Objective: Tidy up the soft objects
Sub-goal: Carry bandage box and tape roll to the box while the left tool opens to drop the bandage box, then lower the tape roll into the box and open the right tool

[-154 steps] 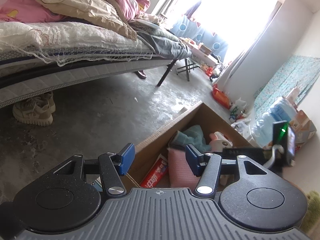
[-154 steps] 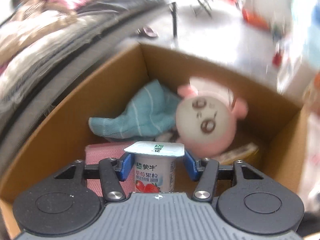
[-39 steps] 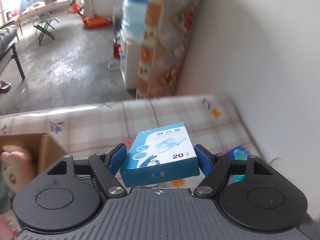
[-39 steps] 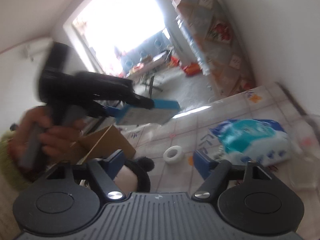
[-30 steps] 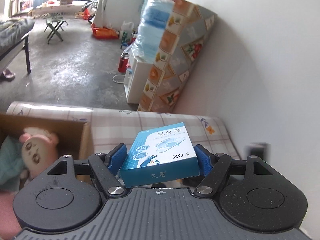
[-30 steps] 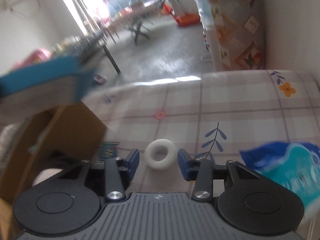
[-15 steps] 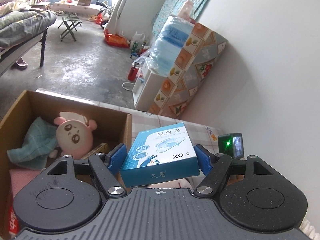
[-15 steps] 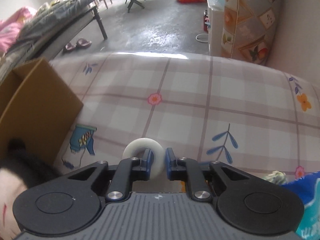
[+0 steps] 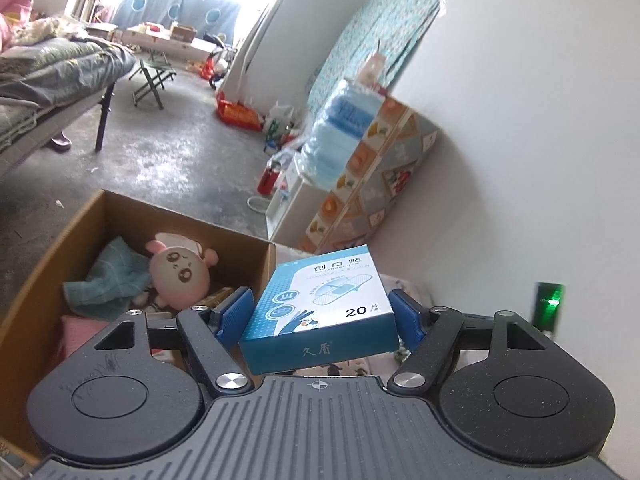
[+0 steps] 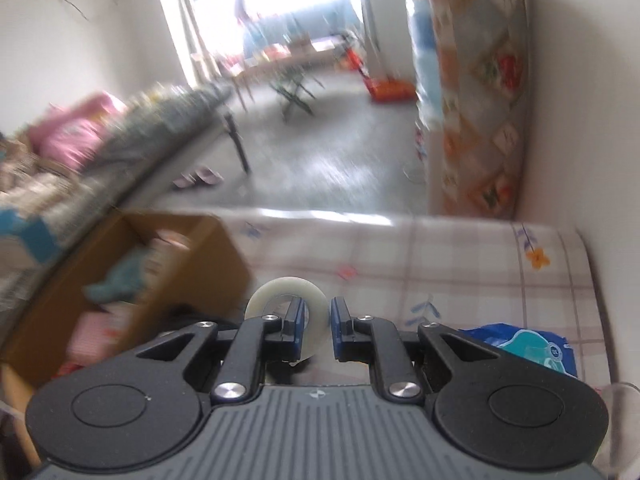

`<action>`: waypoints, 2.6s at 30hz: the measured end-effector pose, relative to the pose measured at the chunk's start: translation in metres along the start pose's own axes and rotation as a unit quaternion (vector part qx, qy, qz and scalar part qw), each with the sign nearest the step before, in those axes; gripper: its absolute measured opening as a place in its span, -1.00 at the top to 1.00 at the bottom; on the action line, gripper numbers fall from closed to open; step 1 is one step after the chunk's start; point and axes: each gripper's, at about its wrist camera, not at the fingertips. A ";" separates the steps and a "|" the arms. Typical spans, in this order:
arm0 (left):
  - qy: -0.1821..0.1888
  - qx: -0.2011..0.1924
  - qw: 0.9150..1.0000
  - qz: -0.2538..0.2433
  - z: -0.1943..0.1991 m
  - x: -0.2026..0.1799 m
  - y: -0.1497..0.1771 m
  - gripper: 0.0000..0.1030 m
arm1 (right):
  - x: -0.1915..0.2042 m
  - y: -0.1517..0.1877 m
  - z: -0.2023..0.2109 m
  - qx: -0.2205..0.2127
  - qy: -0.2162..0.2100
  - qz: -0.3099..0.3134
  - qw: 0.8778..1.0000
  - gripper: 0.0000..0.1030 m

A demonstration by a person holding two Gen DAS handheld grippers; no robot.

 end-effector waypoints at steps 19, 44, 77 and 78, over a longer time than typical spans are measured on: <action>-0.069 0.016 0.997 0.008 0.068 0.068 0.041 -0.43 | 0.186 -0.009 0.027 0.010 -0.234 0.067 0.970 0.71; -0.200 0.214 0.956 -0.011 -0.076 0.143 0.100 -0.55 | 0.213 0.025 -0.038 0.096 -0.253 0.060 0.961 0.71; -0.173 -0.006 0.985 0.022 0.012 0.156 0.079 -0.85 | 0.265 0.058 -0.225 0.343 0.096 0.421 0.834 0.59; -0.174 -0.008 0.985 0.020 0.013 0.156 0.079 -0.85 | 0.265 0.055 -0.222 0.345 0.095 0.416 0.836 0.43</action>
Point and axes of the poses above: each gripper's, at about its wrist camera, not at the fingertips, and z roughly against the way its jaws point, x to its left, y to its underside
